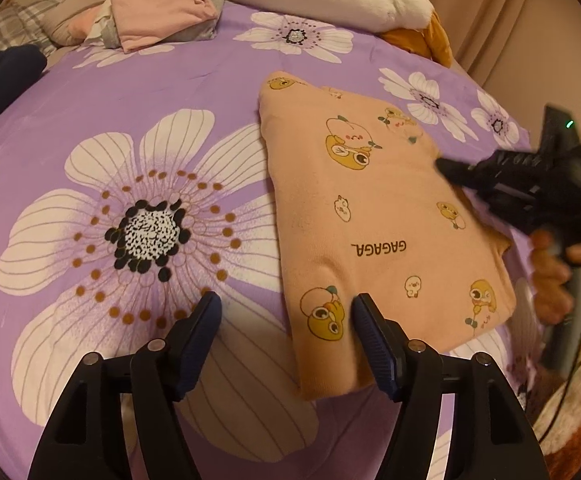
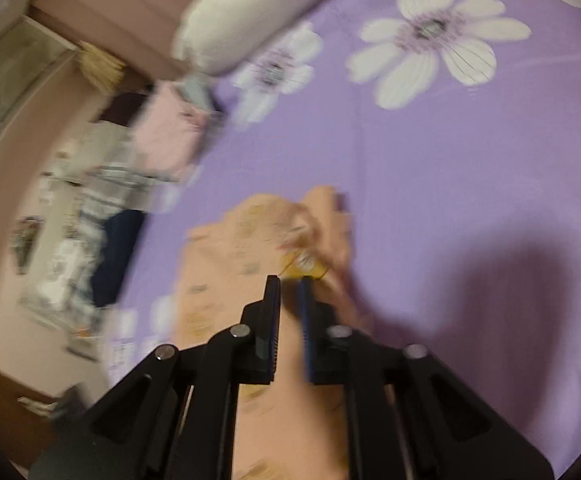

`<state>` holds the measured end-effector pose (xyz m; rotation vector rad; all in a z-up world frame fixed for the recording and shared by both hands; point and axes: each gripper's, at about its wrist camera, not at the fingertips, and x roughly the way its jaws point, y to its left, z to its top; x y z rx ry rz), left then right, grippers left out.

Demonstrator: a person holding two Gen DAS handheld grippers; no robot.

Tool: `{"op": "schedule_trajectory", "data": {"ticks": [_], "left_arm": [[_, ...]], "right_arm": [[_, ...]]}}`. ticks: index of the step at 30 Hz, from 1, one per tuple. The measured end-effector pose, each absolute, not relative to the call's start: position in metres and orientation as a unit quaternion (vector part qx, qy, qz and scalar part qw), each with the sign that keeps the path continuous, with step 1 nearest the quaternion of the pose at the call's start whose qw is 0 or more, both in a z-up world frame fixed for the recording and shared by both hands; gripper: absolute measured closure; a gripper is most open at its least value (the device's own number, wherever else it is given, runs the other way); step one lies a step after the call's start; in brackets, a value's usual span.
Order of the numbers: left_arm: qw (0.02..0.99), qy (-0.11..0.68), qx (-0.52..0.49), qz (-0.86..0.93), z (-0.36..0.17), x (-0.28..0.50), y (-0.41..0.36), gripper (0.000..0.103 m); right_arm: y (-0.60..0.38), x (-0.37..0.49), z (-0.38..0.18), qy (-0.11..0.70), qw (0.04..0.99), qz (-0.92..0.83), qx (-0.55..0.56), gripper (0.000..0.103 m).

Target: Fold small clothes

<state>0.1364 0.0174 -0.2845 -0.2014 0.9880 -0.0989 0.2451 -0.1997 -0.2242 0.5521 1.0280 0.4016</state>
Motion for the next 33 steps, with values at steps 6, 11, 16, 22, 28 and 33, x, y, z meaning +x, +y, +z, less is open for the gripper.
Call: {"op": "schedule_trajectory", "data": {"ticks": [6,11,16,22,28,33], "left_arm": [[0.877,0.47,-0.089,-0.037,-0.284,0.137,0.013,0.035],[0.878,0.47,-0.092,-0.029,-0.286,0.136,0.012,0.035],[0.874,0.474,-0.1,-0.016,-0.281,0.133,0.013,0.039],[0.889,0.44,-0.119,0.04,-0.222,0.107,0.021,0.059],[0.94,0.335,-0.054,0.039,-0.131,0.077,0.0,0.058],[0.95,0.302,-0.016,0.072,-0.1,0.073,-0.017,0.033]], "right_arm": [[-0.228,0.216,-0.225,0.47,0.795,0.189,0.335,0.091],[-0.207,0.173,-0.222,0.494,0.825,0.173,0.213,0.094],[-0.215,0.142,-0.22,0.47,0.834,0.169,0.235,0.085],[-0.214,0.108,-0.174,0.435,0.867,0.142,0.197,0.073],[-0.199,0.11,-0.087,0.378,0.907,0.124,0.141,0.046],[-0.205,0.097,-0.047,0.327,0.922,0.148,0.146,0.022]]}}
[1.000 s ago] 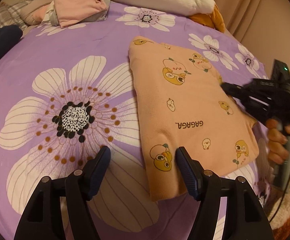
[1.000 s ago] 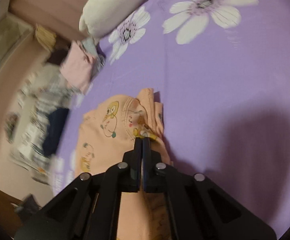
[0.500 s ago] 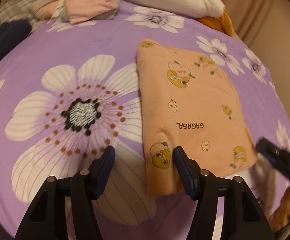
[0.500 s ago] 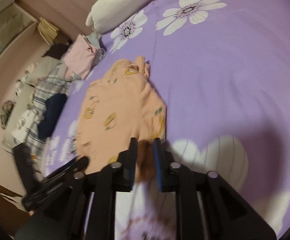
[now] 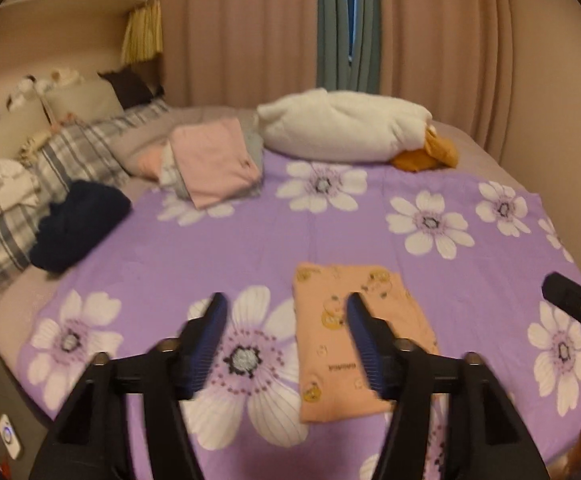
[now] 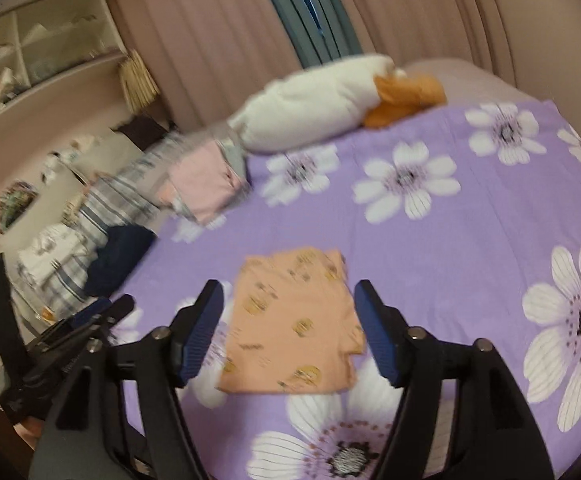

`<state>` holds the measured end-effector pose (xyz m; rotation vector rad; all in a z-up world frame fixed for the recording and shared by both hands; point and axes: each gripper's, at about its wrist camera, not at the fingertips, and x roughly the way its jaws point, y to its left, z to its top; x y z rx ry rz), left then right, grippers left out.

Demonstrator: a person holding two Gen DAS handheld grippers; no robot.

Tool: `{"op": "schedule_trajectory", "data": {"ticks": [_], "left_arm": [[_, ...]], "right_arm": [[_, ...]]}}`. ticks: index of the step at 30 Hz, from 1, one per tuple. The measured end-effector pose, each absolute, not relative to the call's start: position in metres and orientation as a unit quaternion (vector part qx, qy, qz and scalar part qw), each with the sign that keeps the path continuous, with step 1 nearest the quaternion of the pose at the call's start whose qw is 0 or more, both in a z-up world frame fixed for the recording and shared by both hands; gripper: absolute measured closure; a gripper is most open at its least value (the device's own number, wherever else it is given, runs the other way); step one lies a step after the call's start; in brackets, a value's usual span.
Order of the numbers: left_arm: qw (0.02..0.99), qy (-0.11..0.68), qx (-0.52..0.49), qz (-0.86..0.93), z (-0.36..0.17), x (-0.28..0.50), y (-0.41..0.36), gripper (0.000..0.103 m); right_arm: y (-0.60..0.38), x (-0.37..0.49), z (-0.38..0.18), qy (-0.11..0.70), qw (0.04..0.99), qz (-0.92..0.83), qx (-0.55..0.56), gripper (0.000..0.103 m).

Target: Fold small clothes

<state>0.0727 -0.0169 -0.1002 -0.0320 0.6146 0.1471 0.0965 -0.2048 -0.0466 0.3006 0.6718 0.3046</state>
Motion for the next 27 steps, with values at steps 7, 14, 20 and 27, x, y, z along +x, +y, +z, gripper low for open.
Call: {"op": "schedule_trajectory", "data": {"ticks": [7,14,20,27], "left_arm": [[0.946,0.323,-0.036,0.011,-0.11,0.069,-0.019,0.009],[0.942,0.335,-0.018,0.019,-0.118,0.068,-0.025,0.004],[0.94,0.337,-0.054,0.005,-0.12,0.069,-0.02,0.001],[0.94,0.334,-0.059,0.032,-0.12,0.07,-0.022,0.001]], "right_arm": [[-0.212,0.082,-0.048,0.318,0.944,0.045,0.08,0.0],[-0.22,0.087,-0.062,0.351,0.932,0.028,0.09,0.0],[-0.212,0.08,-0.065,0.356,0.931,0.023,0.079,0.0],[-0.211,0.08,-0.067,0.36,0.929,0.013,0.082,0.0]]}}
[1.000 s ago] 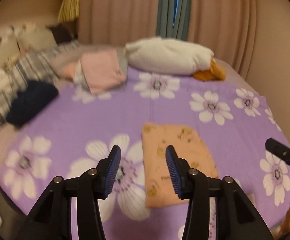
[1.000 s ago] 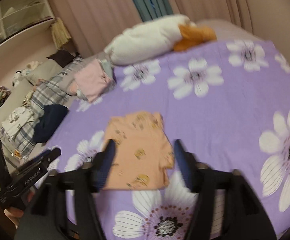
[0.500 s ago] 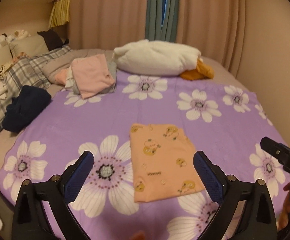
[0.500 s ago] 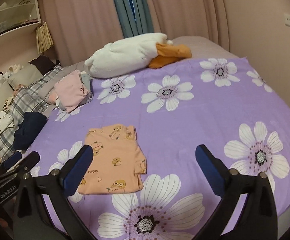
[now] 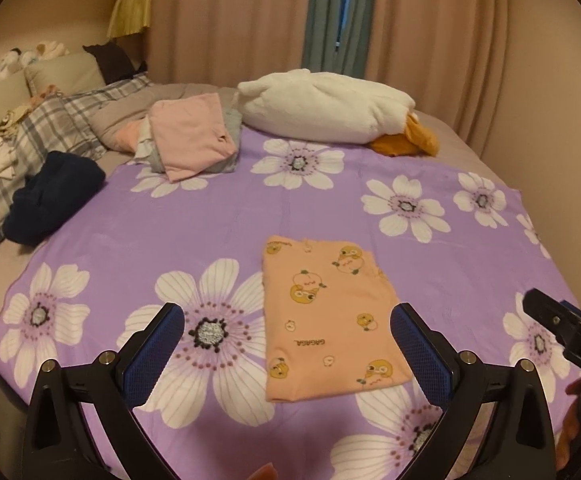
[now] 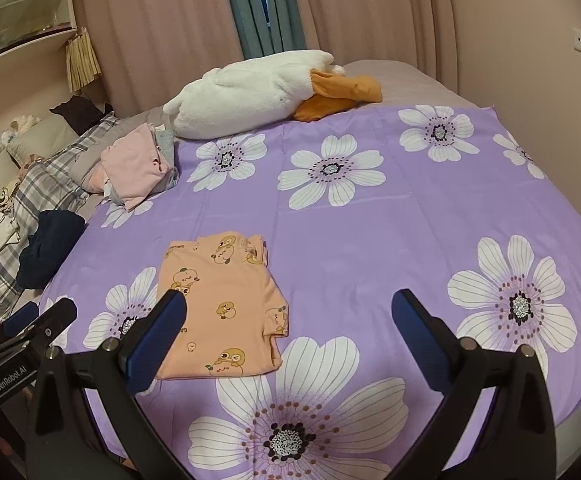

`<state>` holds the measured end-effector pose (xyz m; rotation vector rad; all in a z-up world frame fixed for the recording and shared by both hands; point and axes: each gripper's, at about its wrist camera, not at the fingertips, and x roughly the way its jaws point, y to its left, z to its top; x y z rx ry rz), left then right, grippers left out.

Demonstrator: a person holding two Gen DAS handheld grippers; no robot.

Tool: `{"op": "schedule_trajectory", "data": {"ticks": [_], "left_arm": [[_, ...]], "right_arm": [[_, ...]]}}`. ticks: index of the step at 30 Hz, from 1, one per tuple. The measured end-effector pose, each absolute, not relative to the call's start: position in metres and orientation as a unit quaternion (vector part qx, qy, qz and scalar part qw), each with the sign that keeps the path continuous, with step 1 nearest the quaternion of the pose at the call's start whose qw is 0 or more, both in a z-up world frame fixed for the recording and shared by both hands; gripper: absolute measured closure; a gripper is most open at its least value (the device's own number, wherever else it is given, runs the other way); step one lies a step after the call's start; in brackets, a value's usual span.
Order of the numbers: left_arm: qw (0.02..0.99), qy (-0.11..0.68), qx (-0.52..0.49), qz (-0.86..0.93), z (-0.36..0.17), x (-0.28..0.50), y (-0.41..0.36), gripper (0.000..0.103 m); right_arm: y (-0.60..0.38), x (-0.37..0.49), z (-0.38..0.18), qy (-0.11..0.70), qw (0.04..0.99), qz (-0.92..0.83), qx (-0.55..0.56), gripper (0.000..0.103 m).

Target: Fold small clothes

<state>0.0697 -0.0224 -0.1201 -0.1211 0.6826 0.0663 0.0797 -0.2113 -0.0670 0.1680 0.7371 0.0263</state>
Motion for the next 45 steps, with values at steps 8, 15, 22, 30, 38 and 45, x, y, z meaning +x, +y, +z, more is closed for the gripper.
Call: {"op": "schedule_trajectory", "data": {"ticks": [8,15,22,30,38,45], "left_arm": [[0.942,0.327,-0.07,0.031,-0.118,0.068,-0.021,0.001],[0.943,0.324,-0.073,0.032,-0.118,0.069,-0.022,0.001],[0.941,0.327,-0.073,0.052,-0.119,0.07,-0.016,0.001],[0.94,0.328,-0.062,0.065,-0.12,0.07,-0.015,0.001],[0.946,0.312,-0.063,0.065,-0.113,0.061,-0.013,0.001],[0.951,0.298,-0.063,0.048,-0.107,0.055,-0.015,0.001]], "right_arm": [[-0.22,0.076,-0.067,0.359,0.929,0.001,0.092,0.0],[-0.226,0.079,-0.069,0.366,0.925,-0.005,0.101,0.0],[-0.221,0.081,-0.072,0.372,0.924,-0.007,0.086,0.0],[-0.217,0.083,-0.073,0.376,0.923,-0.005,0.078,0.0],[-0.214,0.08,-0.07,0.373,0.925,-0.004,0.074,0.0],[-0.213,0.08,-0.071,0.374,0.925,-0.007,0.068,0.0]]}}
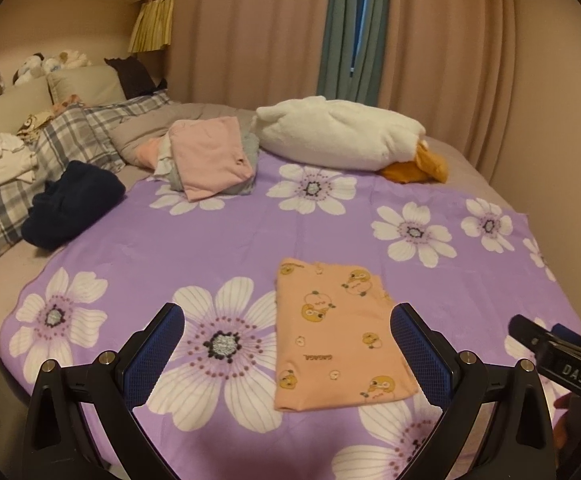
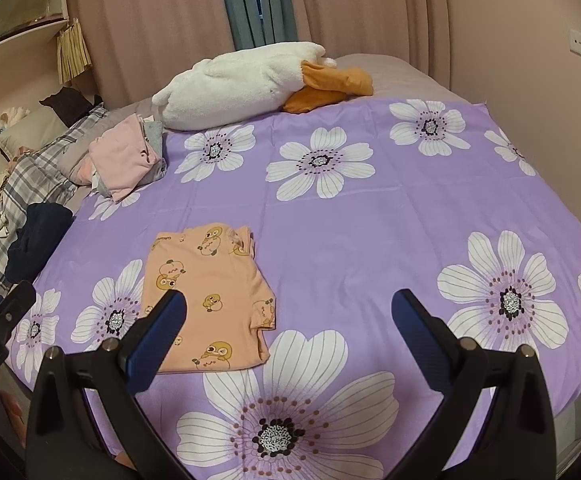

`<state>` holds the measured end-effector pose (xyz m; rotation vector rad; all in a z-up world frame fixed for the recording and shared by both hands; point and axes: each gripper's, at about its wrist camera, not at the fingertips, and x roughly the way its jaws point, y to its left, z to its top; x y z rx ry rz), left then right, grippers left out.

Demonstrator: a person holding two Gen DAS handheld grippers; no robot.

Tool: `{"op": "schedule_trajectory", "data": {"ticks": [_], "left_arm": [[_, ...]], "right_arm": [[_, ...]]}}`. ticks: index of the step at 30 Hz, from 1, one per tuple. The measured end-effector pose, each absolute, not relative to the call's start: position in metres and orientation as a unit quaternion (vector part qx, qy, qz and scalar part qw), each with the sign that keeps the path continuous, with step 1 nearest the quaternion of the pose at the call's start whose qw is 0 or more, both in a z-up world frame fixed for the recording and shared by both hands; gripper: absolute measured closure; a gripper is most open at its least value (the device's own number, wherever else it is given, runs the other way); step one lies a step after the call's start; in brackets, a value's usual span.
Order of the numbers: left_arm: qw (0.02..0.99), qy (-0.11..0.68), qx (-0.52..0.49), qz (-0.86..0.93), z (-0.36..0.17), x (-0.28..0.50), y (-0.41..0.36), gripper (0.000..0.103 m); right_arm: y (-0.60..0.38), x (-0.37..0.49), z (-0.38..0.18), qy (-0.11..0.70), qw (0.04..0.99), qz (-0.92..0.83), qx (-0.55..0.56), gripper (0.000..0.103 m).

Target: Fold small clothes

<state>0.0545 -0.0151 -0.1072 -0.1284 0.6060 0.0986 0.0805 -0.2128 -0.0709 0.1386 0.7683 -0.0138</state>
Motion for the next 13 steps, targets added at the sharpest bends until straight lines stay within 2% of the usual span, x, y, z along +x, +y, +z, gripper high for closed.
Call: {"op": "schedule_trajectory", "data": {"ticks": [13], "left_arm": [[0.949,0.307,-0.061,0.047,-0.1103,0.0554,-0.0195,0.001]], "right_arm": [[-0.2095,0.0812,-0.0737,0.38,0.923,-0.015,0.058,0.0]]}}
